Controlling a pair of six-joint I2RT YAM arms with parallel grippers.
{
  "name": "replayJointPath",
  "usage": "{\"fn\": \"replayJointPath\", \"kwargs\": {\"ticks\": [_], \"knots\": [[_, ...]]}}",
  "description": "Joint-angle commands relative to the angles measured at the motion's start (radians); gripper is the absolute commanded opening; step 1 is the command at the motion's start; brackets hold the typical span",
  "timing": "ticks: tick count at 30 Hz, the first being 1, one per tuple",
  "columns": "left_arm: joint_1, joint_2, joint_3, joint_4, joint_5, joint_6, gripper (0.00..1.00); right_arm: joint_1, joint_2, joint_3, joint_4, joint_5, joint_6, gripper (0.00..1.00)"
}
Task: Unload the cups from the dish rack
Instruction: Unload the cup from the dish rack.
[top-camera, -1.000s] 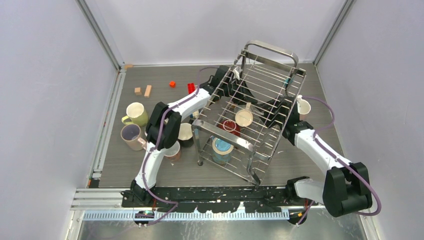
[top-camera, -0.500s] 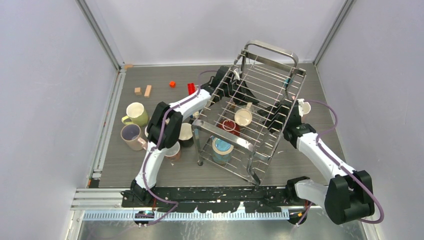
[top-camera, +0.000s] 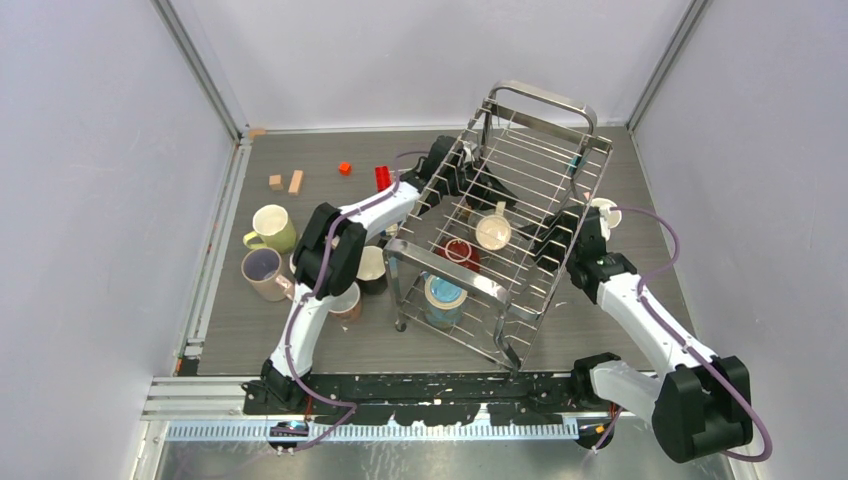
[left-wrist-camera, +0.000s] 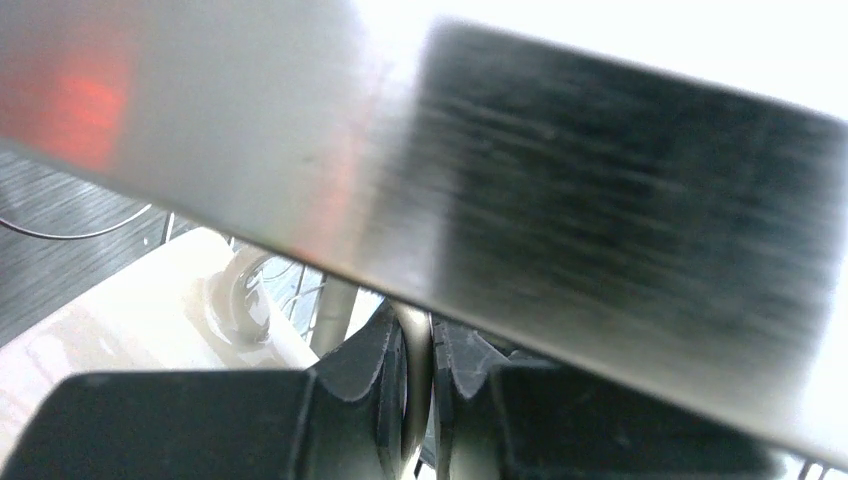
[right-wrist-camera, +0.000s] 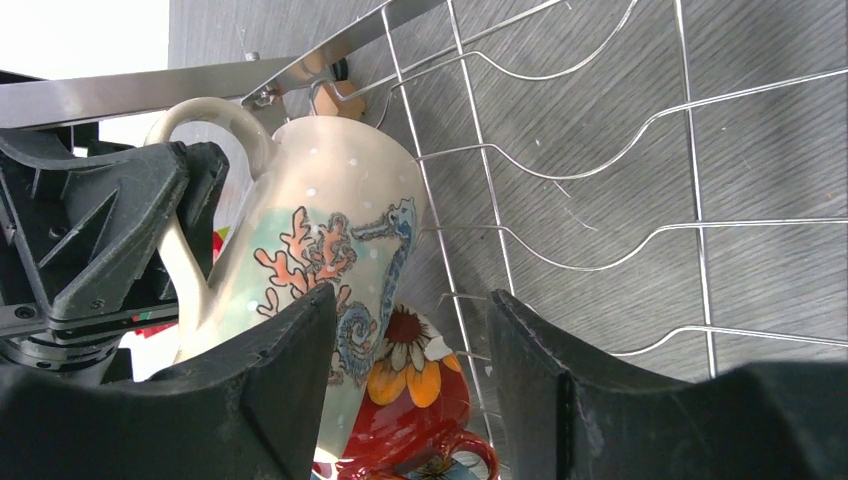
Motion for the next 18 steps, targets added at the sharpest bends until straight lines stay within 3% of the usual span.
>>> {"fn": "replayJointPath", "kwargs": {"ticks": [1, 18], "knots": [[0.013, -0.078, -0.022, 0.201, -0.054, -0.126, 0.00, 0.001, -0.066, 0.022, 0.073, 0.019, -0.003, 0.61], [0.054, -0.180, -0.130, 0.347, -0.127, -0.293, 0.00, 0.000, -0.119, 0.020, 0.038, 0.023, 0.002, 0.61]]}}
